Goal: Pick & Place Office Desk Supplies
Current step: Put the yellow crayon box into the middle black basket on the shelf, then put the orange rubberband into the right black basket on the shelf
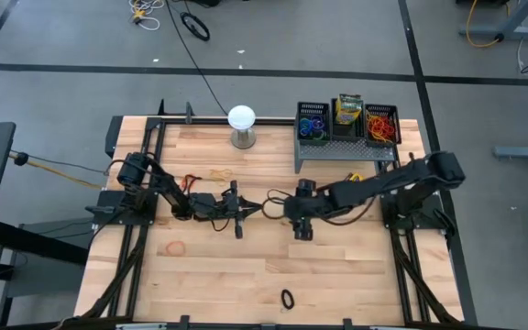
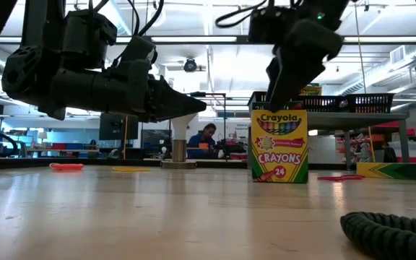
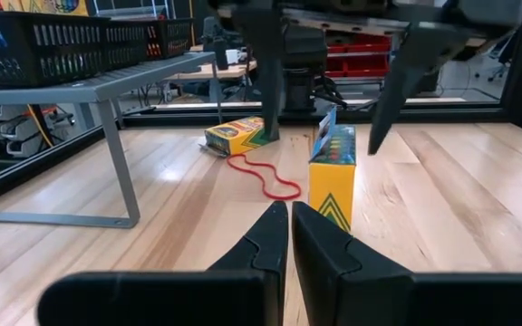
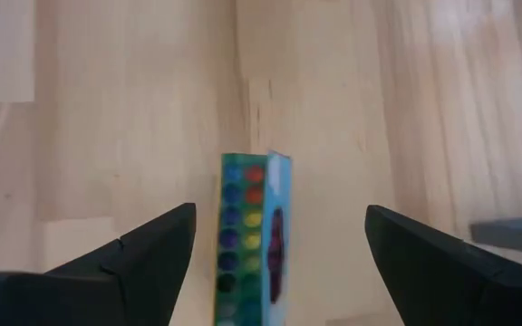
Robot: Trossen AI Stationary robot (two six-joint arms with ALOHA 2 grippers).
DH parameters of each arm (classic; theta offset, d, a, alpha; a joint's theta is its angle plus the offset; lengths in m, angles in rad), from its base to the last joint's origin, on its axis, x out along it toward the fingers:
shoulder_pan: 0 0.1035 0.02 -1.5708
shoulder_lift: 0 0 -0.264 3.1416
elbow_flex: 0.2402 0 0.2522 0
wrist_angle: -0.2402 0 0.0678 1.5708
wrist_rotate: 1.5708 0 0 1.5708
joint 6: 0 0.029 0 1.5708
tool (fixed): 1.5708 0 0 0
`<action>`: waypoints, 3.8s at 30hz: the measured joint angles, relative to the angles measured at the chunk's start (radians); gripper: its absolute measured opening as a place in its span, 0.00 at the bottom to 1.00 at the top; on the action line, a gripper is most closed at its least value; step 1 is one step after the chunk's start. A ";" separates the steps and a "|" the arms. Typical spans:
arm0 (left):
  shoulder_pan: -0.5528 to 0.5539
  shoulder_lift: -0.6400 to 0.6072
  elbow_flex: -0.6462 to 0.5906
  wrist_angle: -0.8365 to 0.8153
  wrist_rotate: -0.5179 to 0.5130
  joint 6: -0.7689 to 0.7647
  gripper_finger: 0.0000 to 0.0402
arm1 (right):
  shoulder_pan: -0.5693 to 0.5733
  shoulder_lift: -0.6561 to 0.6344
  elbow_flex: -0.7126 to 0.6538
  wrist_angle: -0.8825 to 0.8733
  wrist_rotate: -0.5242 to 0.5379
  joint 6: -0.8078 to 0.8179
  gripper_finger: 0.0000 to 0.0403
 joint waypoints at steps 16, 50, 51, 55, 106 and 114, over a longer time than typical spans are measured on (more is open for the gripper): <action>0.000 0.000 0.001 0.000 0.000 0.000 0.06 | -0.027 0.038 0.013 -0.053 -0.052 0.000 0.41; 0.000 0.000 0.002 0.000 0.000 0.000 0.06 | -0.476 -0.398 0.466 -0.730 0.201 -0.579 0.24; 0.000 0.000 0.002 0.000 0.000 0.000 0.06 | -0.514 -0.397 0.463 -0.729 0.185 -0.600 0.24; 0.000 0.000 0.002 0.000 0.000 0.000 0.06 | -0.649 -0.388 0.436 -0.710 0.138 -0.669 0.24; 0.000 0.000 0.002 0.000 0.000 0.000 0.06 | -0.872 -0.399 0.115 -0.295 0.208 -0.908 0.46; 0.000 0.000 0.002 0.000 0.000 0.000 0.06 | -0.706 -0.474 0.115 -0.266 0.297 -0.866 0.26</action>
